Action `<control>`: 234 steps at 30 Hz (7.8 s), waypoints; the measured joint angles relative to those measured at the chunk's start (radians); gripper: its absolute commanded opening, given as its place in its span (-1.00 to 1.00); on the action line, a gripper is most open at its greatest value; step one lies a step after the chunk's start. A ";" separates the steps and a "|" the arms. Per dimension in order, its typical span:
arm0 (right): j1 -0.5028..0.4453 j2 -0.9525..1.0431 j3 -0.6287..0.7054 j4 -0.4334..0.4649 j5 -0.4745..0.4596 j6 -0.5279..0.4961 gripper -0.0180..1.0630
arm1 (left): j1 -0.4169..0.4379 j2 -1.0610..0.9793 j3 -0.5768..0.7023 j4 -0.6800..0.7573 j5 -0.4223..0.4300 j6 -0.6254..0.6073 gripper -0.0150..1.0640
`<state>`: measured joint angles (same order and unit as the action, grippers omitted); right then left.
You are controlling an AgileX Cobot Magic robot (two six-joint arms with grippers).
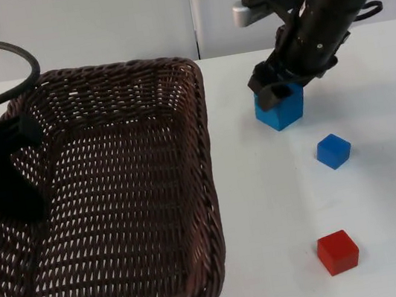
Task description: Pick up the basket with the left hand and place the largest block into the basket with the right hand.
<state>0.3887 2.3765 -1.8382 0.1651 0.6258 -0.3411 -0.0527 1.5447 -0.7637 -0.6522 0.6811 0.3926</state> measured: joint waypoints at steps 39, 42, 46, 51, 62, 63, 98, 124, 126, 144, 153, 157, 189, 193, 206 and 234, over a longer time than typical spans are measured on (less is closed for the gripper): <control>0.000 -0.459 0.000 -0.003 0.366 0.030 -0.97 | 0.000 0.000 0.000 0.000 0.000 0.000 -0.98; 0.000 -0.473 0.000 -0.005 0.377 0.032 -0.97 | 0.000 0.000 0.000 0.000 0.000 0.000 -0.98; 0.000 -0.494 0.000 -0.005 0.390 0.034 -0.97 | 0.000 0.000 0.000 0.000 0.000 0.000 -0.98; 0.000 -0.494 0.000 -0.005 0.397 0.034 -0.97 | 0.000 0.000 0.000 0.000 -0.002 0.000 -0.98; 0.021 -0.494 0.000 -0.005 0.425 0.034 -0.97 | 0.000 0.000 0.000 0.000 -0.018 0.000 -0.98; 0.035 -0.494 0.000 -0.005 0.425 0.034 -0.97 | 0.000 0.000 0.000 0.000 -0.018 0.000 -0.98; 0.419 -0.494 0.000 -0.001 0.340 0.016 -0.97 | 0.000 0.000 0.000 0.000 -0.018 0.000 -0.98; 0.419 -0.262 -0.002 0.093 0.217 0.013 -0.72 | 0.000 0.000 0.000 0.000 -0.012 0.000 -0.98; 0.419 -0.262 -0.002 0.097 0.219 0.010 -0.60 | 0.000 0.000 0.000 0.000 -0.012 0.000 -0.98; 0.419 -0.283 -0.002 0.105 0.223 0.006 0.59 | 0.000 0.000 0.000 0.000 -0.009 0.000 -0.98; 0.419 -0.417 -0.002 0.048 0.256 0.018 0.59 | 0.000 0.000 0.000 0.000 0.000 0.000 -0.98; 0.415 -0.497 -0.002 0.046 0.282 0.031 0.59 | 0.000 0.000 0.000 0.000 0.002 0.000 -0.98; 0.415 -0.959 -0.002 0.036 0.533 0.033 0.59 | 0.000 0.006 0.000 -0.091 -0.029 0.069 -0.98; 0.415 -1.022 -0.002 0.038 0.564 0.033 0.59 | 0.000 0.078 -0.028 -0.155 -0.051 0.112 -0.98; 0.415 -1.118 -0.002 0.041 0.591 0.035 0.59 | -0.011 0.356 -0.190 -0.424 -0.074 0.350 -0.98; 0.415 -1.118 -0.002 0.041 0.591 0.052 0.59 | -0.110 0.580 -0.356 -0.448 -0.130 0.420 -0.47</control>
<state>0.8036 1.2581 -1.8399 0.2065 1.2169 -0.2889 -0.1628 2.1245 -1.1199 -1.1005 0.5506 0.8129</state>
